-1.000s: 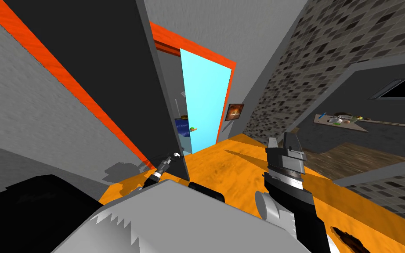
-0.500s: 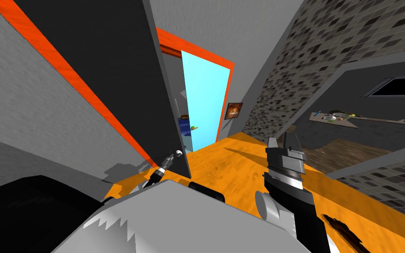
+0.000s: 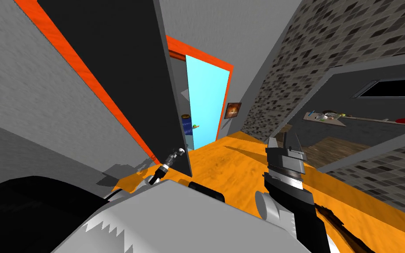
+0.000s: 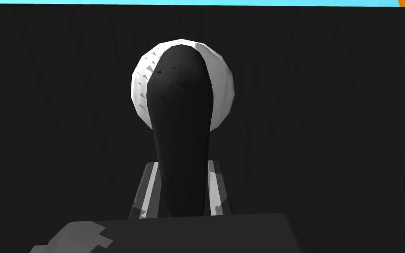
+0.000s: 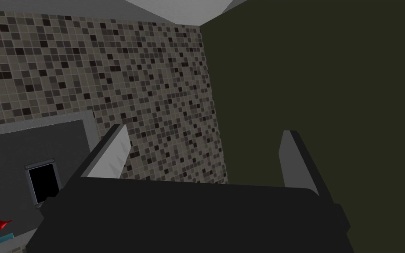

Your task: Pull the door open

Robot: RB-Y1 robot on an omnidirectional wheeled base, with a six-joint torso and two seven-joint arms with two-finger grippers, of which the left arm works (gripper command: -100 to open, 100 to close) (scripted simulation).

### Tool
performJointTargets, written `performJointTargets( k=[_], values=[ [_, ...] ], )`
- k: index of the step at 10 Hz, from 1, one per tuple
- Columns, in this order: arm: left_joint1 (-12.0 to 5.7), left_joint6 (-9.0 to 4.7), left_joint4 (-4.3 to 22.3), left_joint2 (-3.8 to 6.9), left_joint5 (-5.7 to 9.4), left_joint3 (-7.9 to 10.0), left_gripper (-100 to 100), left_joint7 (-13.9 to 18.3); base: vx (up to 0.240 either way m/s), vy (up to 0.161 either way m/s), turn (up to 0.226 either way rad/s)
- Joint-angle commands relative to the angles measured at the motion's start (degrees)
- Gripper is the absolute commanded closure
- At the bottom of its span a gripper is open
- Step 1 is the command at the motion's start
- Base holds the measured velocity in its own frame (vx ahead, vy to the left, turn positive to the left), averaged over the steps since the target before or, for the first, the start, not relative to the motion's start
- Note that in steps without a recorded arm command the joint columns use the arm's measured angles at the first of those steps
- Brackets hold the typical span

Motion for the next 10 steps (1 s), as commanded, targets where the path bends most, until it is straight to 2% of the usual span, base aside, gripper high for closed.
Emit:
performJointTargets(
  k=[1,3,6,9,10],
  values=[
    [-1.92,-0.04,1.43,-0.76,-0.97,-0.82,100,0.15,-0.185,0.071,-0.051],
    [-4.48,0.41,2.94,-0.94,-1.86,-1.11,100,0.36,-0.164,0.116,-0.063],
    [-4.69,0.16,3.56,-0.75,-1.8,-1.03,100,0.37,-0.055,0.025,0.0],
    [-2.3,-3.37,4.71,0.65,-1.74,-0.72,100,1.51,-0.132,0.031,-0.231],
    [-1.88,-4.05,4.93,0.9,-1.73,-0.67,100,1.72,-0.172,0.046,-0.176]
  ],
)
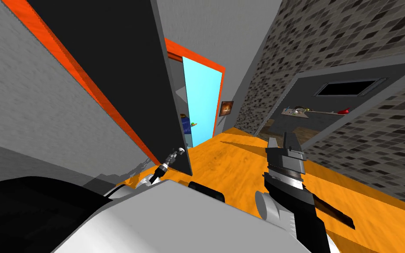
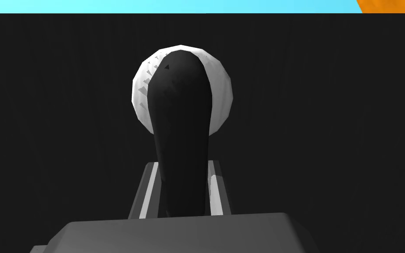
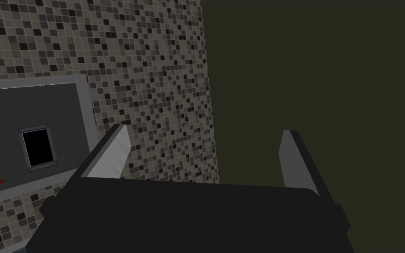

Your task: Pull the door open

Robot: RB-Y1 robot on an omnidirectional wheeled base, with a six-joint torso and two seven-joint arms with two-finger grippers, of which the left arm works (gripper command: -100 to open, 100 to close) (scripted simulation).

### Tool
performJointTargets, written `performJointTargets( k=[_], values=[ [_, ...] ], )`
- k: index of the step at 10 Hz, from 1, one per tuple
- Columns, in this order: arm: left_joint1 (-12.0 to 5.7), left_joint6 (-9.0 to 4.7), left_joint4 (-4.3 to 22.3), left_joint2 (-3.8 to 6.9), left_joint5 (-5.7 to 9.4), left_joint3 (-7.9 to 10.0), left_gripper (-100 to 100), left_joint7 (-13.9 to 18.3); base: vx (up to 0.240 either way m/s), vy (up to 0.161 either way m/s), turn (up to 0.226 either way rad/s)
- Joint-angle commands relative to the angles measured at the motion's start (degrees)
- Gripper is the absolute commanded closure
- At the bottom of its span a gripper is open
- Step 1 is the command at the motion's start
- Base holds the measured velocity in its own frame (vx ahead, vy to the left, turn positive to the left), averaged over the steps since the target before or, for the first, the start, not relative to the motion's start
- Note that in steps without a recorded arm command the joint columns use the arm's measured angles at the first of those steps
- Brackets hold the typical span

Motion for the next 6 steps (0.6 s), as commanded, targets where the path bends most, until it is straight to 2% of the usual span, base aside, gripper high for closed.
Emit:
performJointTargets(
  k=[1,2,4,5,6],
  values=[
    [1.12,-1.67,0.65,0.06,-0.28,-0.38,100,0.56,-0.141,0.046,-0.124],
    [1.55,-2.37,0.87,0.32,-0.27,-0.33,100,0.77,-0.131,0.047,-0.117],
    [3.15,-4.99,1.73,1.3,-0.23,-0.12,100,1.58,-0.168,0.07,-0.216],
    [3.15,-4.99,1.73,1.3,-0.23,-0.12,100,1.58,-0.134,0.056,-0.112],
    [3.15,-4.99,1.73,1.3,-0.23,-0.12,100,1.58,-0.045,0.009,0.007]
  ],
)
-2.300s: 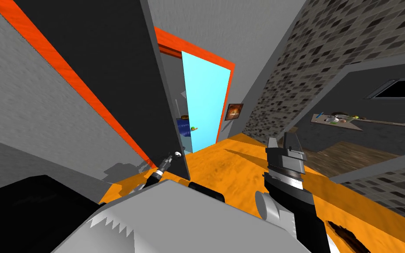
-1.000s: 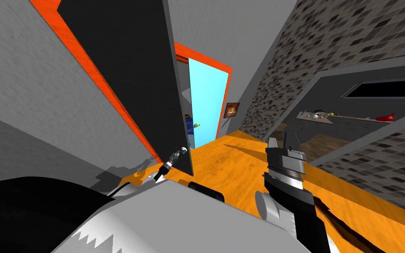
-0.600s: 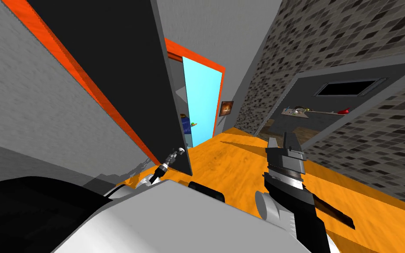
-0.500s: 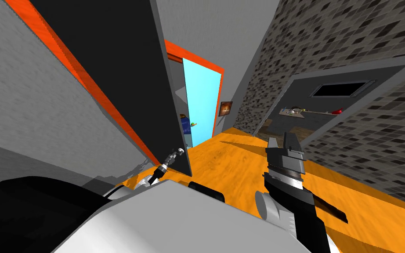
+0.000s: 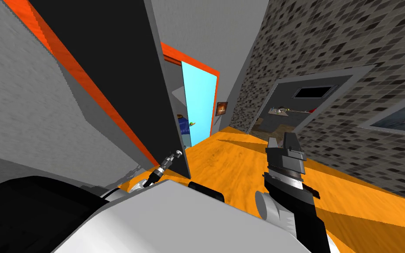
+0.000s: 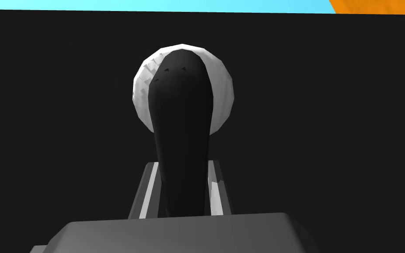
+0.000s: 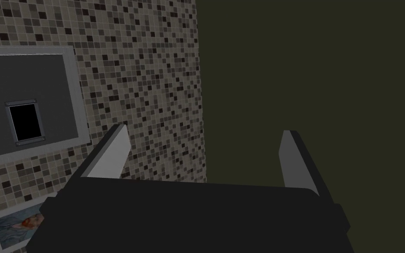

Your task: Pull the door open

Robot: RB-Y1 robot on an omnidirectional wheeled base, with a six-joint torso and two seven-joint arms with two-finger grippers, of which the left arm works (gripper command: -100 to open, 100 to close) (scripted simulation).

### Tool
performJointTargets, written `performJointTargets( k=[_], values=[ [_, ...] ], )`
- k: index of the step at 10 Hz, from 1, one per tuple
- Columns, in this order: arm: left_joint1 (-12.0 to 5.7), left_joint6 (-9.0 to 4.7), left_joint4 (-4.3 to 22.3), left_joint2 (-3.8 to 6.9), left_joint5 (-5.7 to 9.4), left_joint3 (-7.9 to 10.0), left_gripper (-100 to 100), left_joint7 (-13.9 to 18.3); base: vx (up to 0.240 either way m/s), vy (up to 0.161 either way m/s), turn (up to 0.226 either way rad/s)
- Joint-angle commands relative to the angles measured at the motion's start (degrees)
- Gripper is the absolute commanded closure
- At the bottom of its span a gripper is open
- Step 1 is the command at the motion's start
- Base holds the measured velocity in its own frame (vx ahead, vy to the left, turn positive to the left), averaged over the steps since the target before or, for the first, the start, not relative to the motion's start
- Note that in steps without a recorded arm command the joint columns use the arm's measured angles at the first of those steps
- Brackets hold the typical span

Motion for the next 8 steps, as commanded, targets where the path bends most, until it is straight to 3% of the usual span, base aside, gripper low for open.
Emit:
performJointTargets(
  k=[1,2,4,5,8],
  values=[
    [1.5,-1.47,-0.33,0.55,0.0,0.09,100,0.6,-0.115,0.029,-0.201],
    [1.5,-1.36,-1.56,0.55,0.0,0.09,100,0.6,-0.13,0.053,-0.136],
    [0.96,-1.31,0.04,0.61,0.04,0.15,100,0.53,-0.031,0.016,-0.006],
    [1.37,-2.51,0.79,0.77,-0.12,0.1,100,0.65,-0.119,0.054,-0.212],
    [1.91,-3.76,1.31,1.0,-0.29,0.07,100,0.85,-0.175,0.069,-0.152]
  ],
)
